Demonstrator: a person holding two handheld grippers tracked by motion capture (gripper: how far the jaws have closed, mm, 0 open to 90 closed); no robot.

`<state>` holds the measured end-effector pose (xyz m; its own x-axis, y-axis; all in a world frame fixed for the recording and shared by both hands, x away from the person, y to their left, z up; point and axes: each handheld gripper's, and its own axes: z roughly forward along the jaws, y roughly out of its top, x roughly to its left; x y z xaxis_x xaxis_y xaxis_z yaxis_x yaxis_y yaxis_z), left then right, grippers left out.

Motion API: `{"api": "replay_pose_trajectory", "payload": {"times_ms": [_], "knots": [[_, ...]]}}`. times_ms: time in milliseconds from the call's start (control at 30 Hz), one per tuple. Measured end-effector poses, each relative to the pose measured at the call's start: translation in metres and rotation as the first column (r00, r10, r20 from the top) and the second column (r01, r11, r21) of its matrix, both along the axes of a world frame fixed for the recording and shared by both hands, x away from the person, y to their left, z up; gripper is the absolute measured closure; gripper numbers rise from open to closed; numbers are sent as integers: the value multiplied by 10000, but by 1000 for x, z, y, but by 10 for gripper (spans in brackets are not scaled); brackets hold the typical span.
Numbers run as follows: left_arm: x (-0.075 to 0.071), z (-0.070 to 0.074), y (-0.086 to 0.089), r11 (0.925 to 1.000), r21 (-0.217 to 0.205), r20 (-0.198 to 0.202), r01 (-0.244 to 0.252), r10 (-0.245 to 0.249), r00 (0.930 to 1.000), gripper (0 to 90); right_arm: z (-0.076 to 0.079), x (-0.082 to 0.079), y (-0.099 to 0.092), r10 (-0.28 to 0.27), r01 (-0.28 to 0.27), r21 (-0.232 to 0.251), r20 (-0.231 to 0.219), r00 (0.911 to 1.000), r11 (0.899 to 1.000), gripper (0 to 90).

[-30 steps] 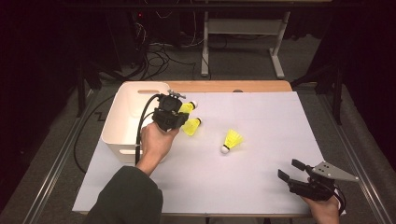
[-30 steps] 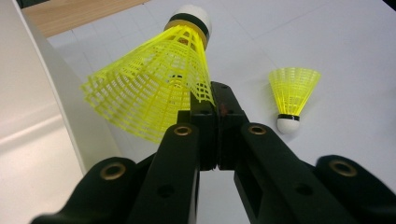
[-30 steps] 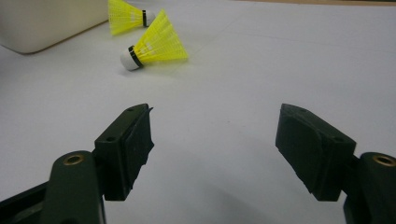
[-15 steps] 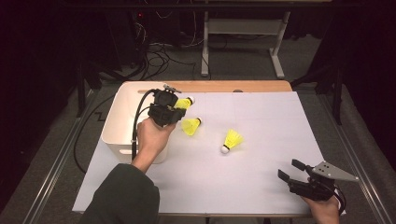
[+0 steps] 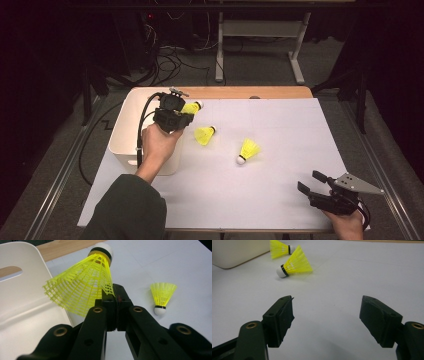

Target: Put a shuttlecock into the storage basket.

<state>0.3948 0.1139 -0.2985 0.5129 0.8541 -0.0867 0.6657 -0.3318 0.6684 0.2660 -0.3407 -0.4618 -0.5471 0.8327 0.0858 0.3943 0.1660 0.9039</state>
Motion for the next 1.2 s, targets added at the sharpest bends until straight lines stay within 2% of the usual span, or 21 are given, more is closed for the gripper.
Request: {"api": "replay_pose_trajectory", "payload": {"times_ms": [733, 1200], "knots": [[2, 3, 21, 9989, 68, 27, -463, 463, 9989, 888, 0, 0, 0, 5, -5, -3, -2, 10000, 10000, 274], [3, -1, 32, 9978, 107, -35, -655, 656, 9978, 888, 0, 0, 0, 2, -2, -5, -2, 10000, 10000, 274]]}}
